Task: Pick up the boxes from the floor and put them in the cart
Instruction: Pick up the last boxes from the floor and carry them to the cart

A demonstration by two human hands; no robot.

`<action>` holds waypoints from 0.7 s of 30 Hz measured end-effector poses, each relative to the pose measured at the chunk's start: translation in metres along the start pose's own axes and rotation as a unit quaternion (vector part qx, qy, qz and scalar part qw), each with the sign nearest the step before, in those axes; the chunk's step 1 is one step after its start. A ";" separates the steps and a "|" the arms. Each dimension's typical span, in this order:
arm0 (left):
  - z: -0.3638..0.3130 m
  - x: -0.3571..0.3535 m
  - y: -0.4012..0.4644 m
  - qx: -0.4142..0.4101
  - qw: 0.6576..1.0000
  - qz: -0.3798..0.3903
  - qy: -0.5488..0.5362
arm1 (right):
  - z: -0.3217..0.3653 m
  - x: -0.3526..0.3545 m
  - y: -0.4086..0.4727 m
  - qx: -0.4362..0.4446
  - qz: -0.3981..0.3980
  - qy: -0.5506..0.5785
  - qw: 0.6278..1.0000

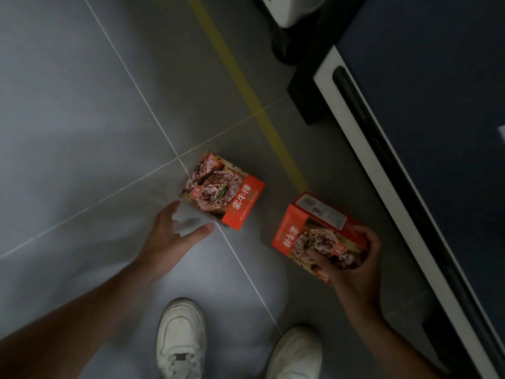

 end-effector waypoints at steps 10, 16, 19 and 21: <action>-0.016 -0.013 0.050 0.023 0.996 -0.086 -0.018 | 0.028 -0.018 0.011 0.003 0.047 0.025 0.999; -0.030 -0.031 0.040 -0.032 0.974 -0.176 -0.140 | 0.029 -0.024 0.014 0.037 0.055 -0.010 0.998; -0.040 -0.048 0.017 -0.115 0.955 -0.169 -0.213 | 0.031 -0.021 0.008 0.047 0.048 -0.025 0.997; -0.046 -0.046 0.001 -0.143 0.951 -0.173 -0.211 | 0.037 -0.018 0.004 0.043 0.042 -0.037 0.997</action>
Point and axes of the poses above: each hand's wrist, its own y-axis towards the middle knuckle, its own x-axis out of the back of the hand, z = x × y, the point moved 7 cm from there along y, towards the middle knuckle, and after that the axes turned 10 degrees about y, right-handed, at the moved point
